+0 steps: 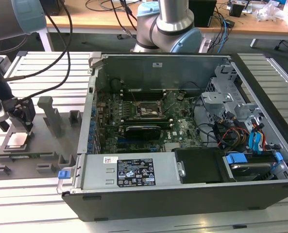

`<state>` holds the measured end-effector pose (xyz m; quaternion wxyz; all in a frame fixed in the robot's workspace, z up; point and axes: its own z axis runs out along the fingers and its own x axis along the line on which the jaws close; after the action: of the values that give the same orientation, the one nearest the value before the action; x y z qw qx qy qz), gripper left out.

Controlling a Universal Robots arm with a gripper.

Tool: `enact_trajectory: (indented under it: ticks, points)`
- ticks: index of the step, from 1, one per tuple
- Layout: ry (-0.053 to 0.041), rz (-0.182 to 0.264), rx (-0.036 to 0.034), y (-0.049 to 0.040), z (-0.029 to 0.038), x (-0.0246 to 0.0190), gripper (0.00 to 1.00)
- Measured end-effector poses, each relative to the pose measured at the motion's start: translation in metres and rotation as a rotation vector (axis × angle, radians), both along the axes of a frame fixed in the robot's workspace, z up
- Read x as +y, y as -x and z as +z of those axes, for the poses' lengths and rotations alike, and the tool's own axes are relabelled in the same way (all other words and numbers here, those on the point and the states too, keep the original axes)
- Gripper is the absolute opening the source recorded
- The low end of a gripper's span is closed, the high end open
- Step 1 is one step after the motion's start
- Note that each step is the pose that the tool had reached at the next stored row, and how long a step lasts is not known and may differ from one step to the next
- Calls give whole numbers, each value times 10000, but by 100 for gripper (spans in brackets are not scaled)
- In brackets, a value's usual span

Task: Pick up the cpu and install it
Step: 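Pick up the cpu and move it towards the insertion slot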

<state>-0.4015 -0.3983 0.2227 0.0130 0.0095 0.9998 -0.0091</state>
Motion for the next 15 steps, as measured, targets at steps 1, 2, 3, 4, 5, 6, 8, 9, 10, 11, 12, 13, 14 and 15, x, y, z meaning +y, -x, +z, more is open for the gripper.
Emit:
enact_trajectory:
  ticks: [1, 2, 3, 4, 5, 6, 8, 9, 10, 11, 12, 13, 14, 15]
  points:
    - [20, 7, -3, 4, -3, -8, 66]
    - [23, 12, -2, 14, -6, -30, 66]
    - [24, 19, -2, 20, -8, -52, 66]
    - [24, 42, -2, 31, -17, -100, 66]
    - [24, 91, -3, 35, -31, -132, 66]
    - [24, 140, -2, 40, -46, -148, 66]
    - [24, 204, -2, 45, -96, -158, 66]
    - [23, 226, -3, 47, -124, -162, 66]
    - [24, 241, -3, 48, -141, -163, 66]
    - [24, 262, -2, 51, -164, -164, 66]
    - [23, 279, -3, 53, -184, -165, 66]
    - [24, 298, -3, 57, -203, -165, 66]
    - [24, 321, -3, 60, -232, -164, 66]
    - [23, 337, -3, 63, -259, -164, 66]
